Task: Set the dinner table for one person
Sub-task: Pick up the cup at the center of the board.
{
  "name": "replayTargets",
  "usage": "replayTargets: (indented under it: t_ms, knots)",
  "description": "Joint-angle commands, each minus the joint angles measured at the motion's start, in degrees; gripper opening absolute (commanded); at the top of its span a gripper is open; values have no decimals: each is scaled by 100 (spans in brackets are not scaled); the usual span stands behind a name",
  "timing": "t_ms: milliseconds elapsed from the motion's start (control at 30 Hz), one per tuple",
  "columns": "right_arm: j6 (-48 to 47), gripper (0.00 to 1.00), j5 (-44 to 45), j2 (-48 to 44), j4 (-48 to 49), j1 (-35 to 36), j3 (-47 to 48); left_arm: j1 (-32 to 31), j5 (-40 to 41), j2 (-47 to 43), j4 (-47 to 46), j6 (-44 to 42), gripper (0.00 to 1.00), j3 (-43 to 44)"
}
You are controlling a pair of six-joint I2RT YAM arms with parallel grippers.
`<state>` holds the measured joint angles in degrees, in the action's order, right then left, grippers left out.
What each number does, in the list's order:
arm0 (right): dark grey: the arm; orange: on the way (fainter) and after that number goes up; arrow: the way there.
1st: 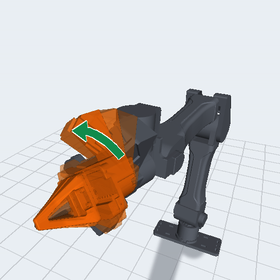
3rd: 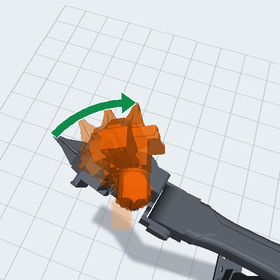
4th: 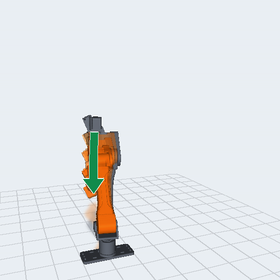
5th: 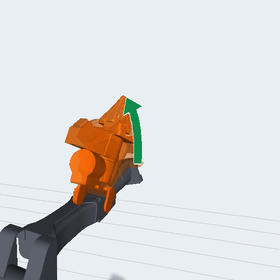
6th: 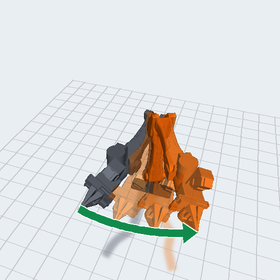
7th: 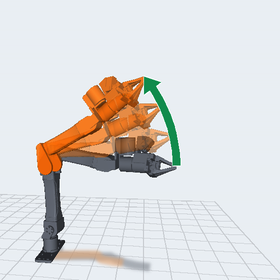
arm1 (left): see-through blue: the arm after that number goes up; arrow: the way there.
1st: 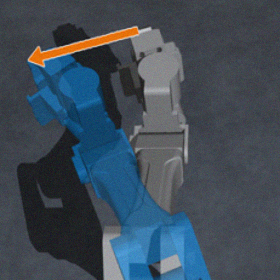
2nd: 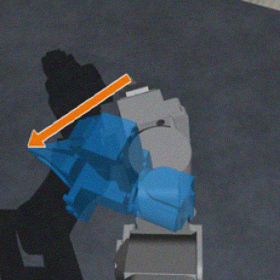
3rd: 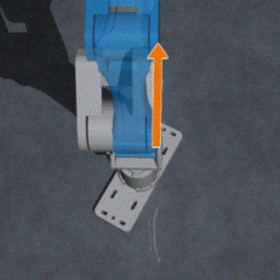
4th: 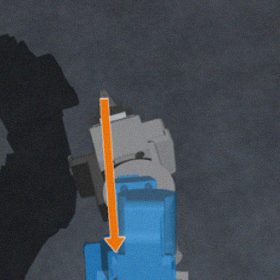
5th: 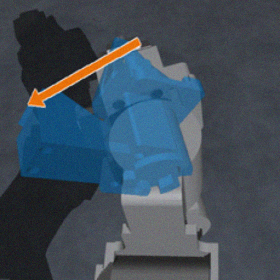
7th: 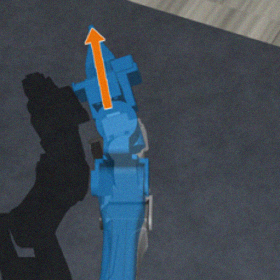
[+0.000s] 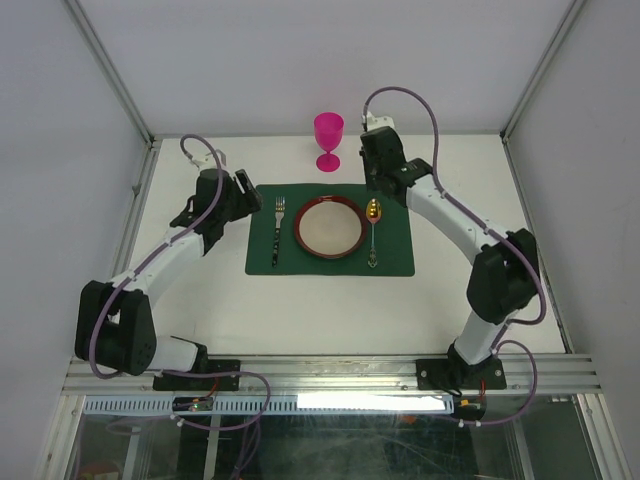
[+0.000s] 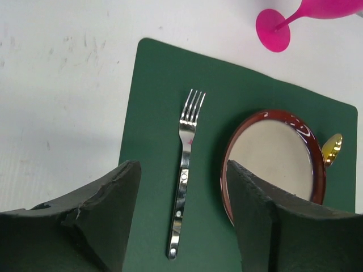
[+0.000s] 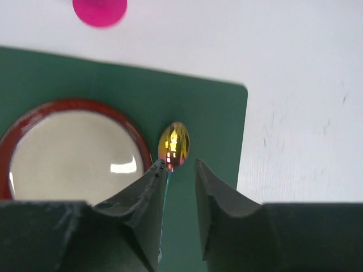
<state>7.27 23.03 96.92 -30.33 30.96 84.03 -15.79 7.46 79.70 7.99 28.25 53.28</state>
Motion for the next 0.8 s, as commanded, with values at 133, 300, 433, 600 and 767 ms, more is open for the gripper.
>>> replayTargets:
  t_ms: [133,300,433,600,767]
  knots:
    - [-576,49,-333,1482,414,-106,2119,-37,-108,-735,-286,278,73,-598]
    - [-783,54,-303,2764,318,-159,3624,-29,8,-910,-237,240,75,-747]
    - [-907,54,-220,3178,791,-173,4160,-36,-15,-870,-184,199,75,-746]
    - [-1062,55,-149,3195,1556,-204,4135,-34,-57,-806,-184,201,75,-752]
    - [-1180,55,-218,2948,1804,-200,4025,-39,-52,-634,-179,162,75,-711]
